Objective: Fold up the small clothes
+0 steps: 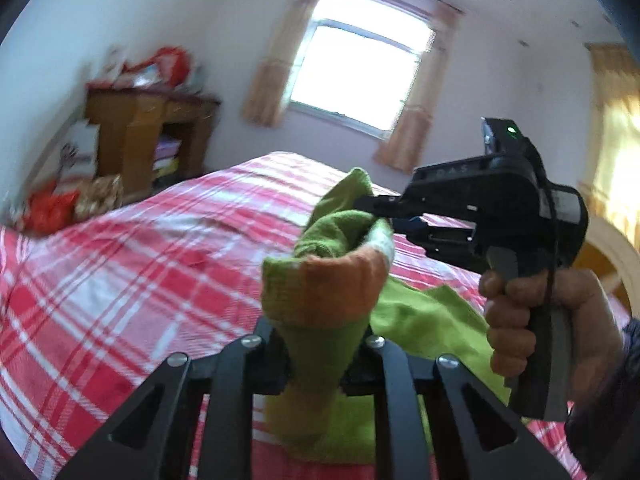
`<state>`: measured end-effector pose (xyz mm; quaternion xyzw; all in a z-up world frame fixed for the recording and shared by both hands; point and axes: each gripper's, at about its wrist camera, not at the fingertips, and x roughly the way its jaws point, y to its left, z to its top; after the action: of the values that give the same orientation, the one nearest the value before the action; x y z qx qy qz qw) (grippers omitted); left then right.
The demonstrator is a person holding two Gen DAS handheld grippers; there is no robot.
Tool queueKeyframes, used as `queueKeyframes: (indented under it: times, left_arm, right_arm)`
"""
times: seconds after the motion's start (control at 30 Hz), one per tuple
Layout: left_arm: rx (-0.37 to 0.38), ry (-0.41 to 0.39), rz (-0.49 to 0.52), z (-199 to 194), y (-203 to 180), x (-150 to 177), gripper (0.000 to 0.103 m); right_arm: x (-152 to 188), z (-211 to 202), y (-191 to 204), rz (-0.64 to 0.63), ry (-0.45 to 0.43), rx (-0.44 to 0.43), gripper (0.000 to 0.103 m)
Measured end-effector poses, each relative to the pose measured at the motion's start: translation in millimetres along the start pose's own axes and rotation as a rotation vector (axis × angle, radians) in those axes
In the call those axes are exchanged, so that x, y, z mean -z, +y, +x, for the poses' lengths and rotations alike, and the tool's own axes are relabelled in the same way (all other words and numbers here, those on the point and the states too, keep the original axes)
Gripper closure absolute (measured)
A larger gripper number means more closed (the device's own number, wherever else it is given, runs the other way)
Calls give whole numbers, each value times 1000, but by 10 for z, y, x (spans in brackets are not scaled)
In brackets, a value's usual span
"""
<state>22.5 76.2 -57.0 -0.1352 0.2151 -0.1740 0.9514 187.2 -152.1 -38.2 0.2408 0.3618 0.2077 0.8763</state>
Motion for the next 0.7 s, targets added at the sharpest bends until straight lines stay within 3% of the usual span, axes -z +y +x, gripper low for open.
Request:
queueKeyframes:
  times: [0.33,0.57,0.7]
  left_arm:
    - [173,63,233,105,-924,70,86]
    - [240,141,367,329,-1623,315,87]
    - [238,201,416,476,-1834,512,87]
  right_arm:
    - [-4,-929,-760,48,-92,72,92]
    - [118,-1362,-1448,133,-128,134,92]
    - [266,-1429,-1844,184,-104,154,92]
